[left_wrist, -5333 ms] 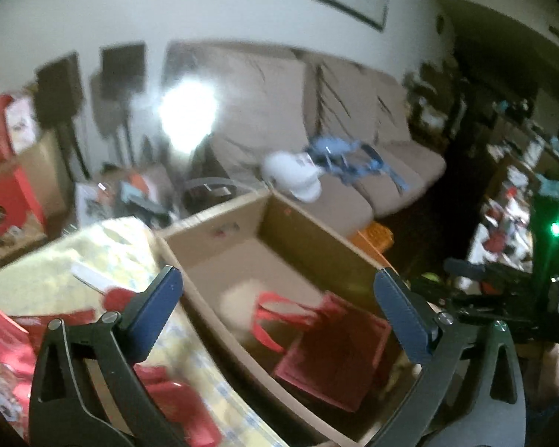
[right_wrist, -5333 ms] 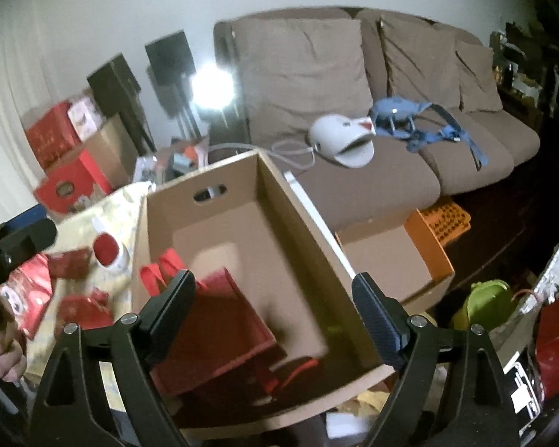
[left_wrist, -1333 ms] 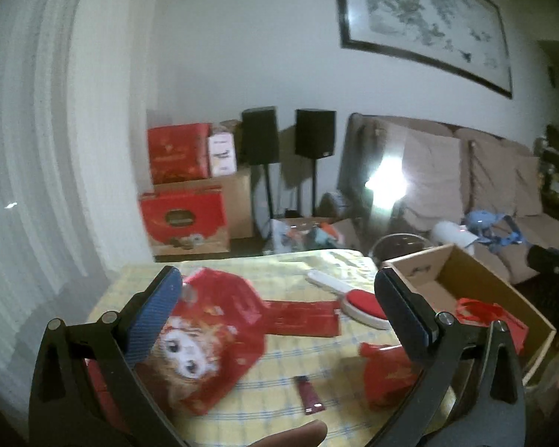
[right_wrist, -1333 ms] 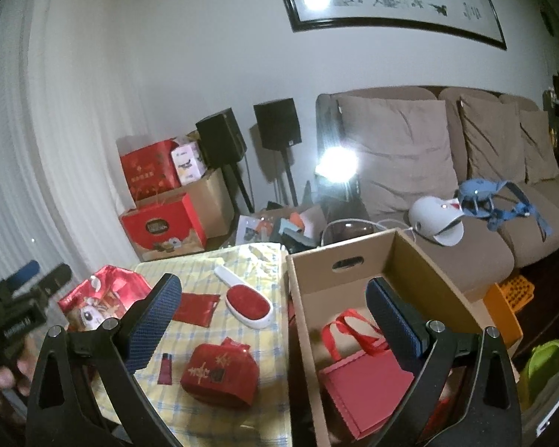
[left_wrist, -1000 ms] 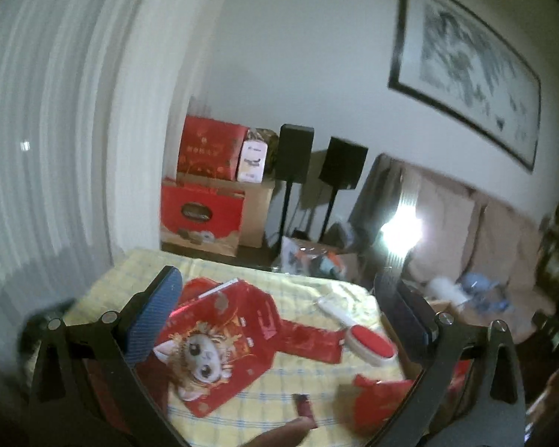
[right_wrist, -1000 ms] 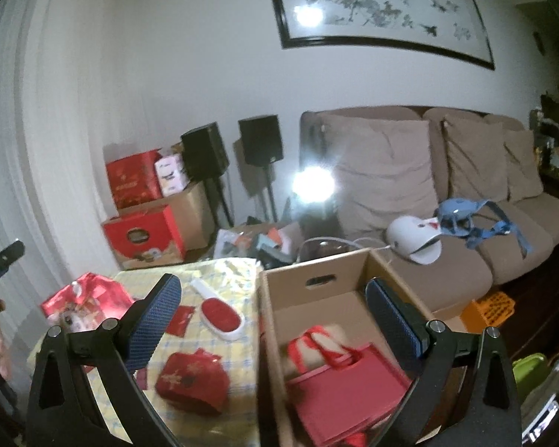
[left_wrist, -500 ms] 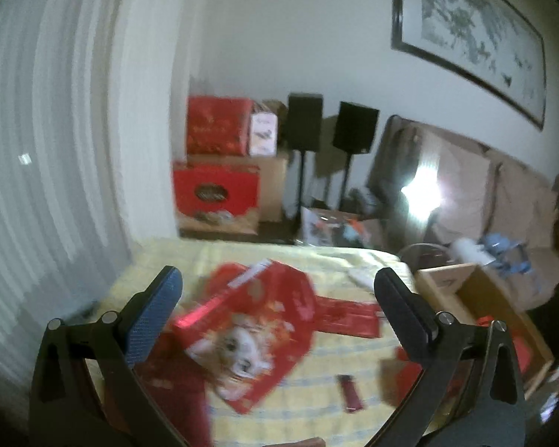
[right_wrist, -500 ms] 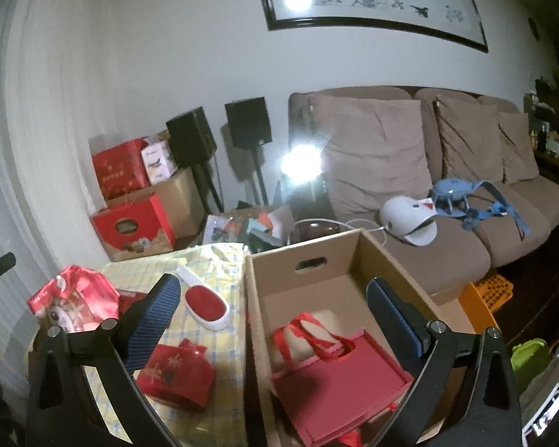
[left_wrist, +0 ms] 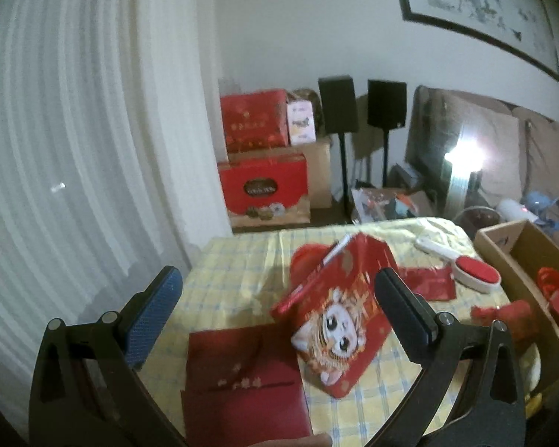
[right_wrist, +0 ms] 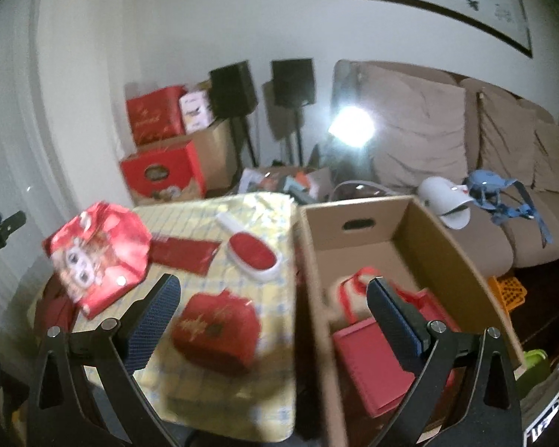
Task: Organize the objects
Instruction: 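Move both open tools over the table toward the small red items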
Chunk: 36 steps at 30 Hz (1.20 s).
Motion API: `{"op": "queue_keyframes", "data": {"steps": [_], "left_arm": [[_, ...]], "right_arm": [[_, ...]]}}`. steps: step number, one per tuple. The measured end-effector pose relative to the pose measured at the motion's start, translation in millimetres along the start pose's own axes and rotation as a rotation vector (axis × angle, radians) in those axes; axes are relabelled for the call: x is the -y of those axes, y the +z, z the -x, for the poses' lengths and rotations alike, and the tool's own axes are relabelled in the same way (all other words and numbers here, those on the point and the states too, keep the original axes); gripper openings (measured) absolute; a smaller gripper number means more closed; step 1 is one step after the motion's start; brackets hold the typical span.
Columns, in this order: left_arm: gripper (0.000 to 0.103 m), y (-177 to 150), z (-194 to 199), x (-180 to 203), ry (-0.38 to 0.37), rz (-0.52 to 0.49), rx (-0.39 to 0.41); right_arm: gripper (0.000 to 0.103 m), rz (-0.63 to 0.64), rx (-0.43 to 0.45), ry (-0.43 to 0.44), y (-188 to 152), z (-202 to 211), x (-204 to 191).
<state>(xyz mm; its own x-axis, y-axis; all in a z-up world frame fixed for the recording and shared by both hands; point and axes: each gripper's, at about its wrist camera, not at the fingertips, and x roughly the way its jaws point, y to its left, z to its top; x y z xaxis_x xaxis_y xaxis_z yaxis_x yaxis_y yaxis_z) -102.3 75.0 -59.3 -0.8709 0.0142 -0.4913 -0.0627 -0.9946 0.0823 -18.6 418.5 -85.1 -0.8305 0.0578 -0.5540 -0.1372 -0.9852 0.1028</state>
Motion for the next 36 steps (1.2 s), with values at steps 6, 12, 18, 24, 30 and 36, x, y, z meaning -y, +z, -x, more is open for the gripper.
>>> {"op": "queue_keyframes", "data": {"steps": [6,12,18,24,30,36], "left_arm": [[0.103,-7.3,-5.8,-11.4,-0.069,-0.001,-0.036],[0.103,0.8,-13.3,-42.4,-0.130,0.069,-0.048],[0.101,-7.2,-27.2,-75.8,-0.178,0.151,-0.086],[0.101,-19.2,-30.7,-72.3,-0.295,0.085,-0.098],[0.101,-32.8,-35.5,-66.0,-0.301,0.027,-0.114],[0.101,-45.4,-35.8,-36.3,-0.354,-0.055,-0.132]], "right_arm": [[0.101,-0.003,-0.076,0.022,-23.7,-10.9,-18.4],[0.101,-0.016,-0.126,0.071,-33.5,-7.2,-30.3],[0.101,0.034,-0.147,0.111,-26.5,-12.6,-62.7],[0.096,0.119,-0.204,0.152,-32.7,-38.8,-100.8],[0.083,0.218,-0.275,0.190,-45.0,-72.7,-141.4],[0.080,0.173,-0.177,0.009,-44.1,-67.3,-114.2]]}}
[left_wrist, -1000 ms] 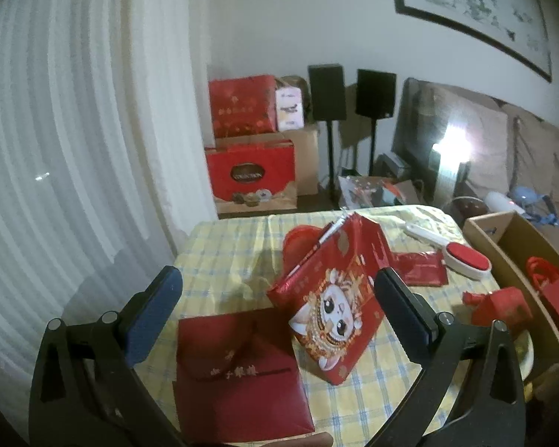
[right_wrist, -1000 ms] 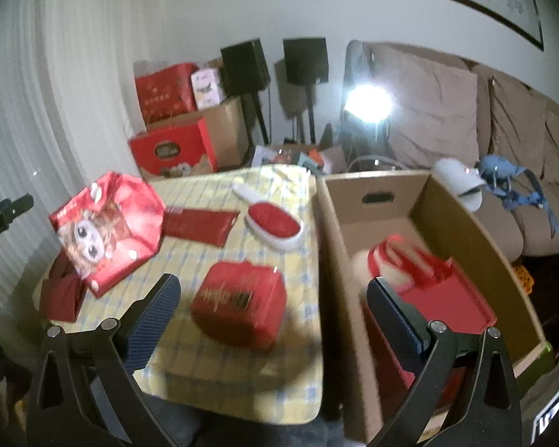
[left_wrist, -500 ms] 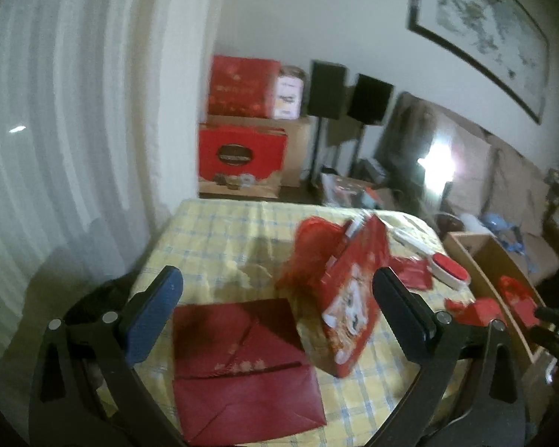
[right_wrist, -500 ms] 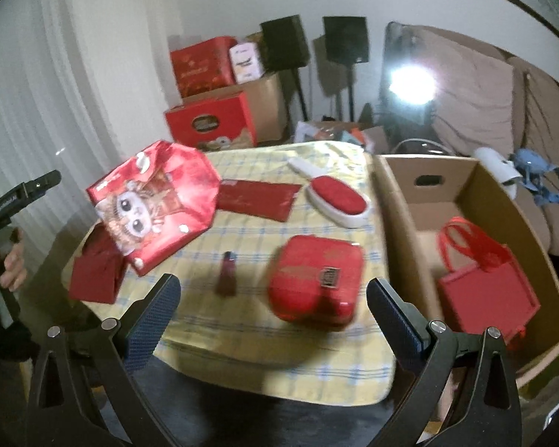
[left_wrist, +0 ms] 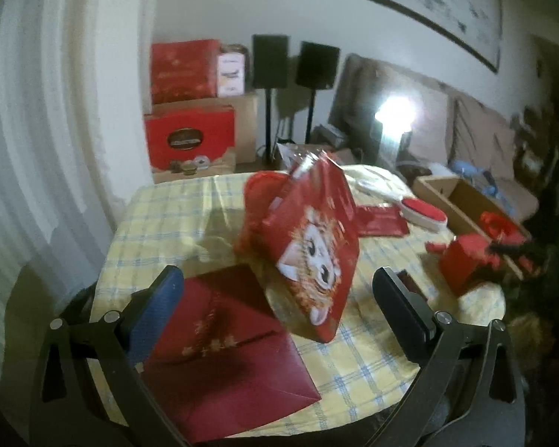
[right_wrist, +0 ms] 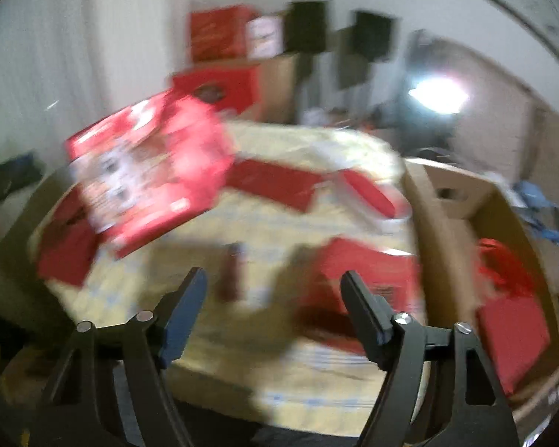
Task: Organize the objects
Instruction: 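Move both open tools over the table toward the small red items, then close the left tool on the small dark red tube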
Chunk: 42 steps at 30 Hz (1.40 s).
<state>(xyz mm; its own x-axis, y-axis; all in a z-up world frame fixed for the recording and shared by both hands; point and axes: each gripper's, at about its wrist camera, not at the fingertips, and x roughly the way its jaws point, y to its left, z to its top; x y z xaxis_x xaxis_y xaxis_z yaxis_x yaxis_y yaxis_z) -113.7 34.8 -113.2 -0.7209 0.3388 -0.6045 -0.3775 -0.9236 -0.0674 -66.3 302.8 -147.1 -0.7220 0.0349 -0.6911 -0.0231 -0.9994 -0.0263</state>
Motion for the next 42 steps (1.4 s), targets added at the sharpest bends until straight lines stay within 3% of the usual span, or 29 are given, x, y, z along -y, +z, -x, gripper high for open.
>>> {"op": "queue_keyframes", "data": {"steps": [1,5,8,12,15,20,22,26,32,35,40,42], "left_arm": [[0.101,-1.2,-4.2,6.3,0.002,-0.012,-0.005],[0.101,-4.0,-16.6,39.9,-0.055,-0.073,-0.012],[0.101,-4.8,-28.3,70.3,-0.090,-0.115,-0.024],[0.101,-8.7,-62.2,107.8,-0.082,-0.137,-0.067],[0.101,-15.2,-97.3,134.4,-0.076,-0.142,-0.158],[0.095,-22.9,-128.1,147.6,-0.095,-0.038,-0.232],[0.084,-23.9,-135.6,149.6,-0.082,-0.019,-0.253],[0.075,-26.7,-152.9,159.0,-0.058,-0.060,-0.330],[0.074,-35.3,-152.7,168.2,0.009,-0.075,-0.298],[0.063,-39.7,-148.1,168.2,0.030,-0.044,-0.268],[0.018,-42.3,-140.9,169.2,0.043,-0.035,-0.254],[0.018,-41.6,-140.1,164.7,0.039,-0.021,-0.264]], "right_arm": [[0.087,-0.034,0.009,-0.049,-2.9,2.2,9.9],[0.088,-0.125,-0.024,-0.097,-12.4,-0.5,35.3],[0.088,-0.192,-0.026,-0.091,-22.5,-1.6,51.2],[0.088,-0.253,-0.024,-0.068,-27.2,0.8,68.9],[0.088,-0.293,-0.006,-0.065,-33.0,10.3,81.1],[0.088,-0.300,0.027,-0.077,-40.7,30.4,98.7],[0.088,-0.311,0.040,-0.087,-45.7,36.4,108.4],[0.088,-0.385,0.039,-0.065,-60.3,37.3,123.5],[0.088,-0.422,0.043,-0.016,-66.7,44.5,121.7],[0.088,-0.418,0.061,0.015,-67.0,46.6,118.5],[0.088,-0.386,0.062,0.074,-58.4,30.8,110.2],[0.087,-0.376,0.060,0.094,-54.6,21.1,107.3]]}}
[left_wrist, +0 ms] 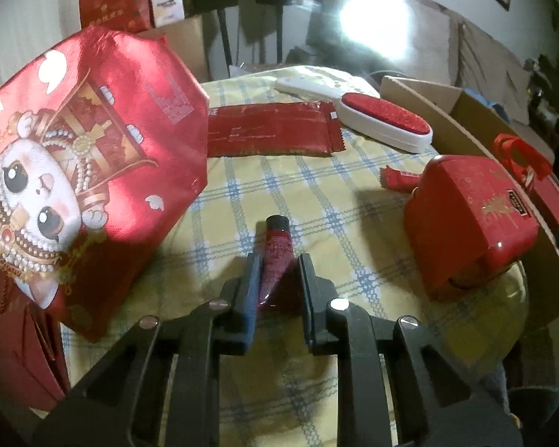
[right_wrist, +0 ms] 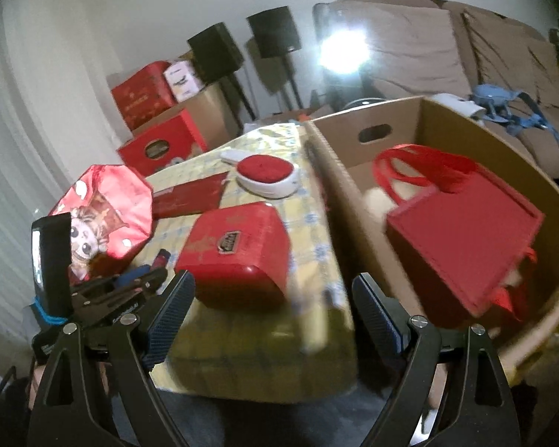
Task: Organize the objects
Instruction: 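Close the left tool on the small dark red tube, then grasp the small red candy packet with the right tool while the left tool holds the tube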
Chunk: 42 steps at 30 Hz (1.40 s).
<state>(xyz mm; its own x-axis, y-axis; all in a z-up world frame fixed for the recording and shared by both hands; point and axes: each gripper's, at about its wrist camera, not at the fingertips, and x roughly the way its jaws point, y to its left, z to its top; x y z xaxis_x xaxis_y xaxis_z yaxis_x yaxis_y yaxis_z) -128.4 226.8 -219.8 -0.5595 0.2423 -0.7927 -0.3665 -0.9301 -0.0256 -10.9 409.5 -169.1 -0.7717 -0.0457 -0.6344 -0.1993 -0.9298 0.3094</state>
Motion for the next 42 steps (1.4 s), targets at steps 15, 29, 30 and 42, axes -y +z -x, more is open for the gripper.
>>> {"op": "queue_keyframes", "data": {"steps": [15,29,30,42], "left_arm": [[0.018,7.7,0.5,-39.5,0.008,0.098,-0.019],[0.018,-3.5,19.1,-56.6,0.040,0.101,0.037],[0.018,-3.6,19.0,-58.7,0.038,0.107,0.035],[0.018,-12.0,11.6,-62.2,0.025,0.101,0.025]], "right_arm": [[0.088,0.068,-0.052,0.131,-4.3,-45.0,-25.9],[0.089,0.177,-0.147,0.284,-10.0,-79.1,-85.3],[0.089,0.172,-0.150,0.304,-10.8,-80.2,-86.5],[0.088,0.203,-0.082,0.127,0.7,-60.8,-40.3]]}}
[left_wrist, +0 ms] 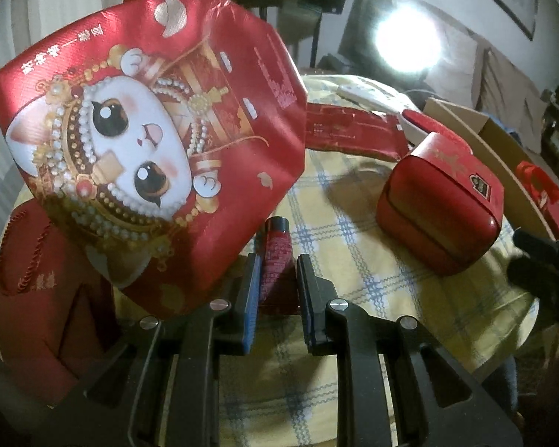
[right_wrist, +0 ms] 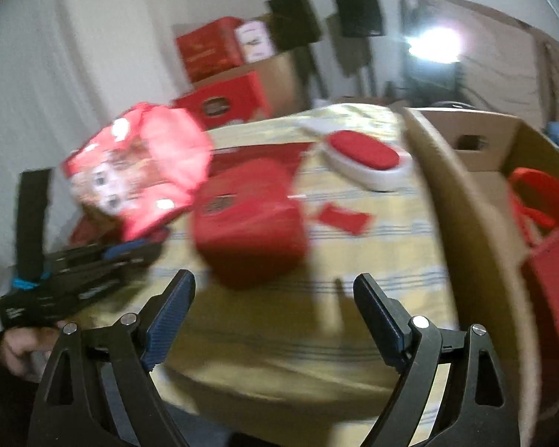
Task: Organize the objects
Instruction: 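Grasp the small red candy packet with the right tool while the left tool holds the tube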
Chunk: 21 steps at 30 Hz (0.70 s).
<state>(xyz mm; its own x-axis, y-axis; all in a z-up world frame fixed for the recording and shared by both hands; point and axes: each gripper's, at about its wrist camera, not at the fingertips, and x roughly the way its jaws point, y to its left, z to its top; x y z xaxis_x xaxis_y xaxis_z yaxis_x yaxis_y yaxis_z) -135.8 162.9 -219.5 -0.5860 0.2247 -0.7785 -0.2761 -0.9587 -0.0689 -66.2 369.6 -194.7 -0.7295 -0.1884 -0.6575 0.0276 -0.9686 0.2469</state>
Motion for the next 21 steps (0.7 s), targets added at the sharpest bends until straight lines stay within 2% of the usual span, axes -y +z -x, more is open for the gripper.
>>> {"op": "queue_keyframes", "data": {"steps": [3,5,6,15,21], "left_arm": [[0.018,0.1,-0.7,-1.3,-0.004,0.005,0.014],[0.018,-0.3,-0.7,-1.6,-0.003,0.009,0.022],[0.018,-0.8,-0.7,-1.6,-0.002,0.009,0.026],[0.018,-1.8,-1.6,-6.0,-0.021,0.041,0.050],[0.018,-2.0,-2.3,-7.2,-0.032,0.046,0.057]], "right_arm": [[0.087,0.007,-0.030,-0.063,5.1,-7.2,18.4],[0.072,0.037,-0.065,-0.120,8.0,-15.7,24.9],[0.070,0.045,-0.083,-0.125,9.2,-19.5,26.4],[0.074,0.113,-0.069,-0.126,17.9,-32.8,16.7],[0.074,0.164,-0.081,-0.168,31.4,-51.9,13.0]]}}
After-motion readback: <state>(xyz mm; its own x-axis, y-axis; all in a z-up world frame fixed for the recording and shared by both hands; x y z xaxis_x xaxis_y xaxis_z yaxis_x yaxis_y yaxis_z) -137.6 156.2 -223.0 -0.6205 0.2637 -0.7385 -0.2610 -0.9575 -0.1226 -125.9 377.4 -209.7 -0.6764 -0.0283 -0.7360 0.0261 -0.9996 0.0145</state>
